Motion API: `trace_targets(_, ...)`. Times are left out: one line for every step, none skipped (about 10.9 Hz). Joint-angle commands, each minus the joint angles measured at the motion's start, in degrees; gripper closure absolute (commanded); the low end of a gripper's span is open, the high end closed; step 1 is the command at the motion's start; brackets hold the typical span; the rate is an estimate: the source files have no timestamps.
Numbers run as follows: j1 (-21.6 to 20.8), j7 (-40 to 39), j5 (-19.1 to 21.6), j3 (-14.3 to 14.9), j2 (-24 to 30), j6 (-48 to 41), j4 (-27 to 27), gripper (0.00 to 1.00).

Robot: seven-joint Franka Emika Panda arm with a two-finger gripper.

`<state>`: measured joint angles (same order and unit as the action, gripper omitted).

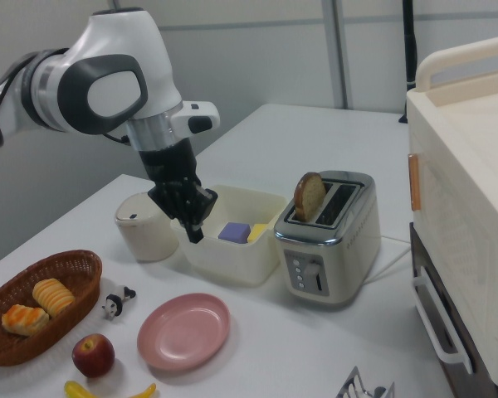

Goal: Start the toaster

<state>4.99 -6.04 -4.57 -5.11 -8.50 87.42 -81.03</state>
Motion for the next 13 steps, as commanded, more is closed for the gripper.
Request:
trace_targets(2.2,-2.3,1.0,0.5,-0.9,8.3,-1.9,1.0)
trace_targets(3.3,-2.9,0.9,0.5,-1.6,11.3,-1.9,1.0)
trace_targets(4.2,-4.5,0.8,0.5,-2.0,14.2,-1.9,1.0)
trace_targets(5.3,-6.3,0.9,0.5,-3.8,15.8,-1.9,1.0)
trace_targets(6.1,-7.0,0.6,0.5,-5.5,17.5,-1.9,1.0)
trace_targets(6.3,-7.1,0.4,0.5,-7.0,20.0,-1.9,1.0)
trace_targets(6.3,-7.1,0.1,0.5,-9.1,24.0,-1.9,1.0)
trace_targets(6.3,-7.1,0.0,0.5,-10.4,26.2,-1.9,1.0)
trace_targets(6.3,-7.1,0.0,0.5,-11.6,26.5,-1.9,1.0)
trace_targets(6.3,-7.2,0.0,0.5,-12.8,26.6,-1.9,1.0)
trace_targets(6.3,-7.3,-0.1,0.5,-14.3,26.8,-1.9,1.0)
trace_targets(6.3,-7.4,0.0,0.5,-15.2,30.0,-1.9,1.0)
trace_targets(6.3,-7.3,0.5,0.5,-15.6,33.6,-2.2,1.0)
